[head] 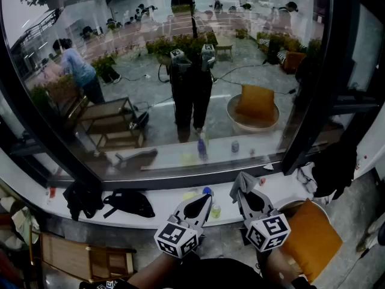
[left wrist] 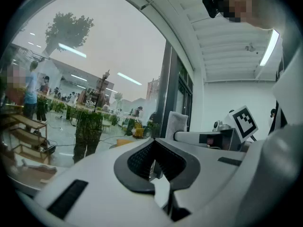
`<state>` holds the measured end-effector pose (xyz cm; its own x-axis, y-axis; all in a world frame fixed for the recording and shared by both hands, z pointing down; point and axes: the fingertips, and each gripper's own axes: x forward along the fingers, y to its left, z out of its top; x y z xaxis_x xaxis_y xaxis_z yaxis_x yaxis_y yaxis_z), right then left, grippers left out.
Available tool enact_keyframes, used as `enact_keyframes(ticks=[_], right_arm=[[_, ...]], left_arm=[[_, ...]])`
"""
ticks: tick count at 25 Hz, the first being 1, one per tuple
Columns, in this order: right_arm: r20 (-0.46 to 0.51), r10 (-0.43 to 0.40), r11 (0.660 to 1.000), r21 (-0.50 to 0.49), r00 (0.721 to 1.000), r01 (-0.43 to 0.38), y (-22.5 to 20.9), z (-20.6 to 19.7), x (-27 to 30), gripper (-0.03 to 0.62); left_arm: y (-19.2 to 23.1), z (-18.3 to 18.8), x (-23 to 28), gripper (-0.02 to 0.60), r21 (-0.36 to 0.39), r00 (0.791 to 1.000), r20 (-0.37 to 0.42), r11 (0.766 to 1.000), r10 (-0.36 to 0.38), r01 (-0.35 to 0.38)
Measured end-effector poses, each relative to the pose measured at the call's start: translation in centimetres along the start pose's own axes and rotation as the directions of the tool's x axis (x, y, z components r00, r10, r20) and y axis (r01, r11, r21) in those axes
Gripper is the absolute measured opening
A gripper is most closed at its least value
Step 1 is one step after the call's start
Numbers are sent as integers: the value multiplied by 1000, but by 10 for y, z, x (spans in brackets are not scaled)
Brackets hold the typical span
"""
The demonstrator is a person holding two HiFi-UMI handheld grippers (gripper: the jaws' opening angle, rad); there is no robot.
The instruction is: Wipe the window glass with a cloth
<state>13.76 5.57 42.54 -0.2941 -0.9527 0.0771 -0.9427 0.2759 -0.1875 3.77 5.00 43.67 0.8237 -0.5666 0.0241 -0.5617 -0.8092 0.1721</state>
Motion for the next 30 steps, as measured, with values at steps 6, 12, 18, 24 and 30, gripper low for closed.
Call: enact_keyframes(ticks=[6,12,18,24,30], right_arm=[[2,-1,1000,5,1000,1,0,-1,-1,44],[8,-4,1000,30,1000,4,-2,-2,0,44],[-10,-7,999,31,1000,7,-3,-8,7,44],[-30,-2,999,35,1000,3,-2,-13,21,44],[-43,25,999,29,999,-23,14,-10,52,44]], left_arm=[[-2,-1,-1,8,-6,1000,-4,1000,0,0],[0,-3,0,8,-10,1000,-5,1000,-4,4],[7,-10,0,8,-20,1000,-21,1000,-1,0],[21,-13,1,8,-30,1000,-23,1000,10,-10],[50,-6,-8,8,-35,999,-21,999,40,-41]])
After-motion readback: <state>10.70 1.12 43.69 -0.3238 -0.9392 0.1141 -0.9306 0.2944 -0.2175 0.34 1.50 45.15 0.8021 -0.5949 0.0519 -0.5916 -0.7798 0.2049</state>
